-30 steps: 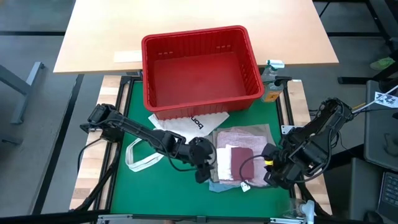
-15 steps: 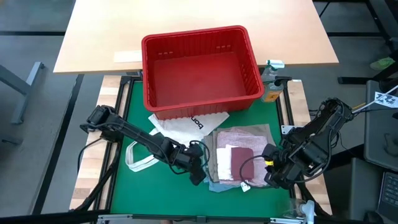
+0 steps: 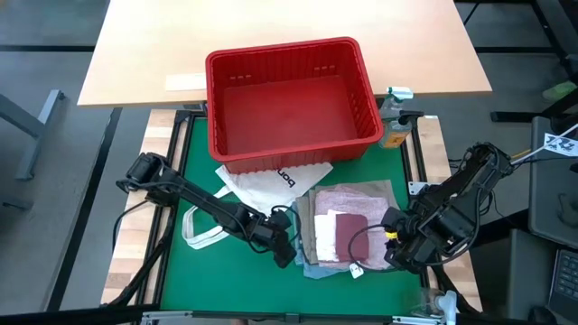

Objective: Fold laundry
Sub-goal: Put the stacked clothes into the red bin

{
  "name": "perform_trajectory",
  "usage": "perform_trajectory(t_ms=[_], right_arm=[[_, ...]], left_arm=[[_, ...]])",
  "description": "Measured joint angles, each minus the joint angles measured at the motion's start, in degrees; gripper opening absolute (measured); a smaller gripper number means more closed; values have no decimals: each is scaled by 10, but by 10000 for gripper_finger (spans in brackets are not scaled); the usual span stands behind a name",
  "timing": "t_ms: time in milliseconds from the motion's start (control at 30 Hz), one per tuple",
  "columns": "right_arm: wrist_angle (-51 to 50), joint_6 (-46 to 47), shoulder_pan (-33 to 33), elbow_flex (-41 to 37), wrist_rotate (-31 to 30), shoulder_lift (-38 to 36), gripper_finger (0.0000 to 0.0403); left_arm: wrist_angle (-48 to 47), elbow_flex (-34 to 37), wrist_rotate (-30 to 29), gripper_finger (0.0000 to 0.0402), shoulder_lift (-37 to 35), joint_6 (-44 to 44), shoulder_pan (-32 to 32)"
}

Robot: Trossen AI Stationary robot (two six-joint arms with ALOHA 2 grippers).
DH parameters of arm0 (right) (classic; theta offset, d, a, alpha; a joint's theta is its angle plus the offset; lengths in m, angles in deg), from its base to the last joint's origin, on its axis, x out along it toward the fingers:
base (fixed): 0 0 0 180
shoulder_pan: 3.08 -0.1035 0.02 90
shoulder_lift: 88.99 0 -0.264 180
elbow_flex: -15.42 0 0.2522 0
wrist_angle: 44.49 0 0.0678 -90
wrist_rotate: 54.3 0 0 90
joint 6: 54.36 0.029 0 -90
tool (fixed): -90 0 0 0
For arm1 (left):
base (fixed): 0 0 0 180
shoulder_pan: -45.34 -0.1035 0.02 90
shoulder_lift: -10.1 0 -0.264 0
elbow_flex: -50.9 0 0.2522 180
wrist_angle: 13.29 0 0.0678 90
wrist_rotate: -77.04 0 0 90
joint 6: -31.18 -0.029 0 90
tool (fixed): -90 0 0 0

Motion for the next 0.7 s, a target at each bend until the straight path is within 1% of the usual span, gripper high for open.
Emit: perform_trajectory(t_ms=[367, 500, 700], right_arm=[[1, 0, 0, 0, 0, 0, 266], [1, 0, 0, 0, 0, 0, 266], [2, 0, 0, 0, -9, 0, 266]], left_arm=[[98, 83, -31, 220, 0, 32, -4], [134, 117, -32, 220, 0, 59, -15], [172, 151, -32, 220, 0, 60, -38]])
